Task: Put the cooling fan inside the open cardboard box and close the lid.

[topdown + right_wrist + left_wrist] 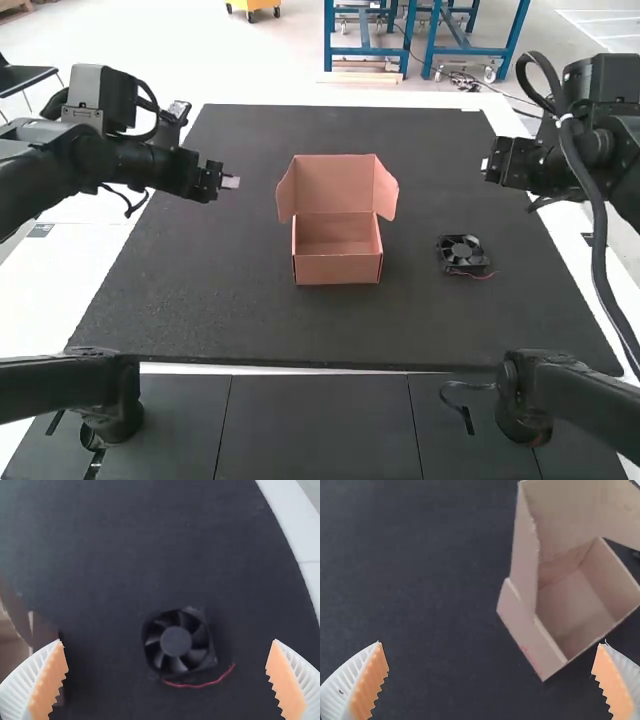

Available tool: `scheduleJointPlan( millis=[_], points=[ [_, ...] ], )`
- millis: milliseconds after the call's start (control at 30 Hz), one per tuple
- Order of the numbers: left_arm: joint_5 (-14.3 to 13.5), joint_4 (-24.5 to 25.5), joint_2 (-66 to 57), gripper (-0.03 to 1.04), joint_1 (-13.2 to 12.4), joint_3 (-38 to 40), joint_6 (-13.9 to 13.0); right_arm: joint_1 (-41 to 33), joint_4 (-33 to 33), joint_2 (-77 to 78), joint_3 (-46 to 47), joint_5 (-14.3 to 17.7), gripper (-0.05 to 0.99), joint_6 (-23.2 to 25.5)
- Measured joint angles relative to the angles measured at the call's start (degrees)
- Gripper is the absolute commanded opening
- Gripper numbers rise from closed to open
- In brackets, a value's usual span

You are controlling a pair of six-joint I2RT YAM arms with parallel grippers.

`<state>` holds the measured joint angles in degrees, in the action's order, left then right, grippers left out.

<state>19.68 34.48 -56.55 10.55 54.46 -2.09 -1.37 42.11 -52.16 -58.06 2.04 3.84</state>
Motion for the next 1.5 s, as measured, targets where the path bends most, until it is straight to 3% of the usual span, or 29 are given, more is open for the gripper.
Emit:
scheduleJointPlan(
  millis=[233,333,433,600,867,1000,1500],
  points=[
    [-0.7,-0.2,0.3,0.96,11.5,1.3,7.0,0.4,-0.2,-8.1,-0.4,-1.6,0.91,-1.1],
    [-3.3,0.3,1.9,0.96,15.0,1.5,9.4,1.5,-0.3,-10.8,-1.0,-1.7,0.91,-1.3],
    [-6.2,1.2,4.0,0.96,16.9,1.5,10.7,3.4,0.5,-12.7,-1.3,-1.7,0.91,-1.8],
    [-9.3,2.0,6.4,0.96,17.2,1.5,11.6,6.5,2.0,-16.7,-1.4,-0.5,0.9,-4.9],
    [-10.6,2.2,6.5,0.96,17.2,1.5,12.0,14.6,4.8,-24.6,-3.4,-0.1,0.9,-16.1],
    [-10.9,2.2,6.5,0.96,17.2,1.5,12.0,16.5,4.7,-29.1,-5.9,-0.2,0.9,-19.4],
    [-10.9,1.9,6.5,0.96,17.2,1.5,12.5,12.1,2.5,-42.4,-8.3,-3.6,0.9,-21.1]
  ],
)
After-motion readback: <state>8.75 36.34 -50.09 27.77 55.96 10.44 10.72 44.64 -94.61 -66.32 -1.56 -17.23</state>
